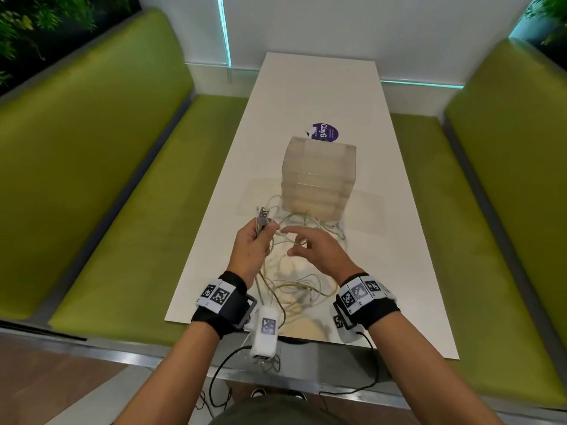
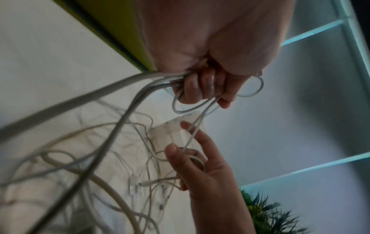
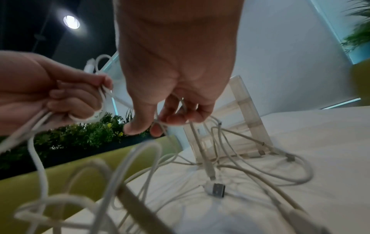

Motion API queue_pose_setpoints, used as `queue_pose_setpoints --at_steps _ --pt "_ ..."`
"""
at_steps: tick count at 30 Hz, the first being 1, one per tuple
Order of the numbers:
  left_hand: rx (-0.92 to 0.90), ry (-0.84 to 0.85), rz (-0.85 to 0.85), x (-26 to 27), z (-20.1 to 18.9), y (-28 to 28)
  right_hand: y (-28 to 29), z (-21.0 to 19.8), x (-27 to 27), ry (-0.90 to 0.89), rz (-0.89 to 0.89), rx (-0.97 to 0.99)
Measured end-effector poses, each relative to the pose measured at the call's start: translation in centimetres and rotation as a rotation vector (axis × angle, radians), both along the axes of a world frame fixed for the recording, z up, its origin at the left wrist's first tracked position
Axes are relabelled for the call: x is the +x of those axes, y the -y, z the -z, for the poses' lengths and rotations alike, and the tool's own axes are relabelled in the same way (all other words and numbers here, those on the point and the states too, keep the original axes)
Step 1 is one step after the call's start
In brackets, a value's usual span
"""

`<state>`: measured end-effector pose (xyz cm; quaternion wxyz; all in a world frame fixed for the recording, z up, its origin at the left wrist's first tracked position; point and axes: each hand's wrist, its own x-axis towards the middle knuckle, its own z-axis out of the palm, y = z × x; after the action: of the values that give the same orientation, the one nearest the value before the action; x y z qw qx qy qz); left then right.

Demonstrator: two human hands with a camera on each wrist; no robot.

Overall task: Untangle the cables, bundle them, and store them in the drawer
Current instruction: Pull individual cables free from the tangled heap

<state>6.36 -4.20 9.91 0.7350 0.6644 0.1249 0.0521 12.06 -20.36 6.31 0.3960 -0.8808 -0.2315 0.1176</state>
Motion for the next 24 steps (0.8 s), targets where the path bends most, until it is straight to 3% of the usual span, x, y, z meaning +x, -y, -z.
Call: queue_pose_setpoints --at_steps 3,7,10,15,18,21,24 --pt "0.005 0.026 -0.005 -0.3 -0.4 -0.4 -0.8 0.3 0.0 0.093 0.059 -0.001" --pt "-0.005 0.064 -0.054 -0.3 -0.8 -1.6 -1.4 0.6 -0.6 0.086 0.088 0.201" --pt "-0.032 0.075 -0.136 0.1 -0.8 -2.8 -1.0 0.5 -0.9 0.068 0.093 0.228" --pt "-0.144 0.116 -0.227 0.1 -1.3 -4.5 0.7 1.3 0.8 0.078 -0.005 -0.197" --pt "-0.181 0.152 -0.257 0.1 -2.1 -5.0 2.0 2.4 1.7 0.065 0.060 -0.251" --pt "-0.057 0.114 -0.244 0.3 -1.6 -5.1 2.7 2.2 2.3 0.058 0.115 -0.158" --pt "0.189 0.021 -0.077 0.4 0.3 -3.6 2.1 1.3 2.0 0.089 0.093 -0.049"
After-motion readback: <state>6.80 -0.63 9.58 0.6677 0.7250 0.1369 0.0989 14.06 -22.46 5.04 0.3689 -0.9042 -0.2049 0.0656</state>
